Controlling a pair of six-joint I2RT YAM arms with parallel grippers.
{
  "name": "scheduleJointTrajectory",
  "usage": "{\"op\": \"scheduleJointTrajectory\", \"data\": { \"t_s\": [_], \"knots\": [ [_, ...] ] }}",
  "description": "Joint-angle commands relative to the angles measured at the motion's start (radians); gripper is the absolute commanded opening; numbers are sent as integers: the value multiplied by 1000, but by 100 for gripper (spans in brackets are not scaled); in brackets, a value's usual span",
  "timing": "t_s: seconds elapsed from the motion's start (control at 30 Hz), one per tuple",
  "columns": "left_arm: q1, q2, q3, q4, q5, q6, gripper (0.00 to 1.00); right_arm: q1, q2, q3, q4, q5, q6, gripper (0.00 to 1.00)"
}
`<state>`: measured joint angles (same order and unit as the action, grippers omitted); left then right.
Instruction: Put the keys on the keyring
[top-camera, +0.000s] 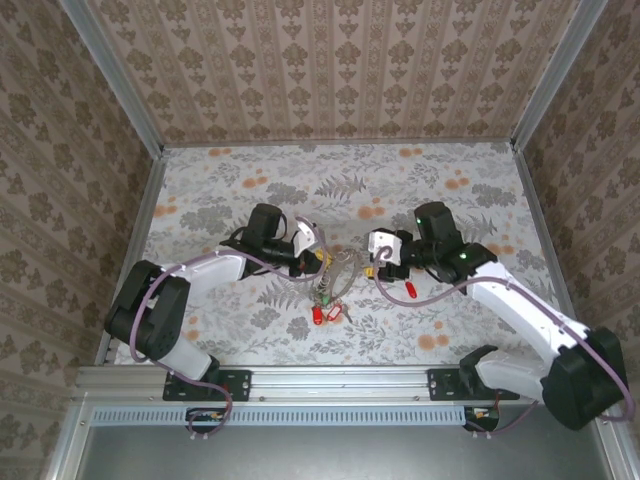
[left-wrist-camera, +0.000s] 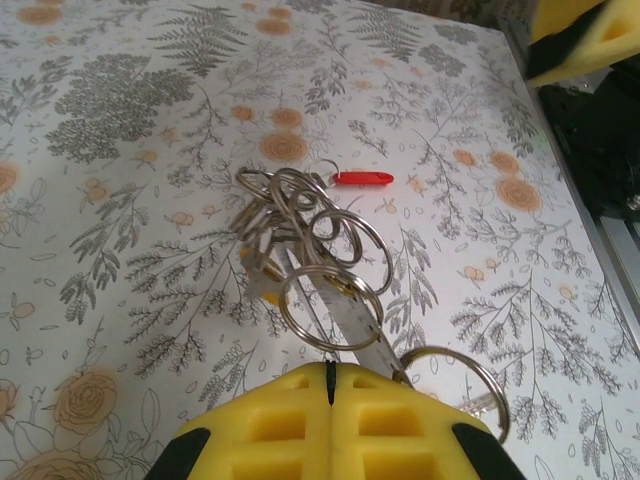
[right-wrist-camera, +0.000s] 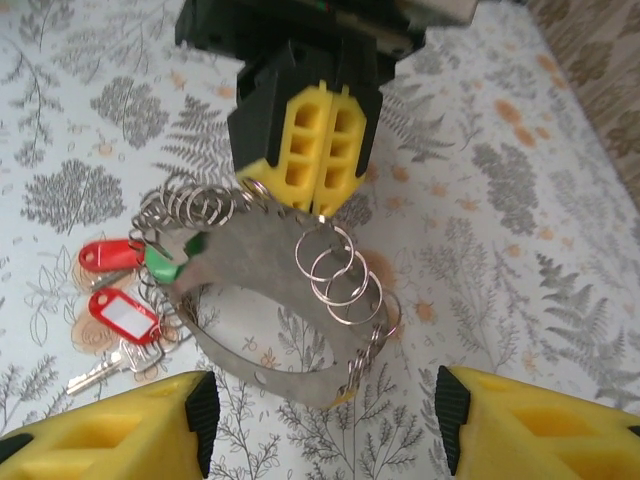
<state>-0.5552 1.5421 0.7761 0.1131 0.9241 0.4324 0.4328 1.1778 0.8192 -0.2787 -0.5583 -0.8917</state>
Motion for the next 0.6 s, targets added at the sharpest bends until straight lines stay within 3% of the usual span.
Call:
{"op": "scheduleJointTrajectory", "data": {
  "t_s": [0.0,0.37,0.57],
  "knots": [
    [-9,-25,27,-55,35,80,0,-5,92,72,-46,4,-72,62],
    [-22,-34,41,-90,39,156,0,-24,387,241,-142,-148,-118,62],
    [-22,-32,42,-101,35,169,0,-23,454,272,-170,-193,-106,60]
  ]
}}
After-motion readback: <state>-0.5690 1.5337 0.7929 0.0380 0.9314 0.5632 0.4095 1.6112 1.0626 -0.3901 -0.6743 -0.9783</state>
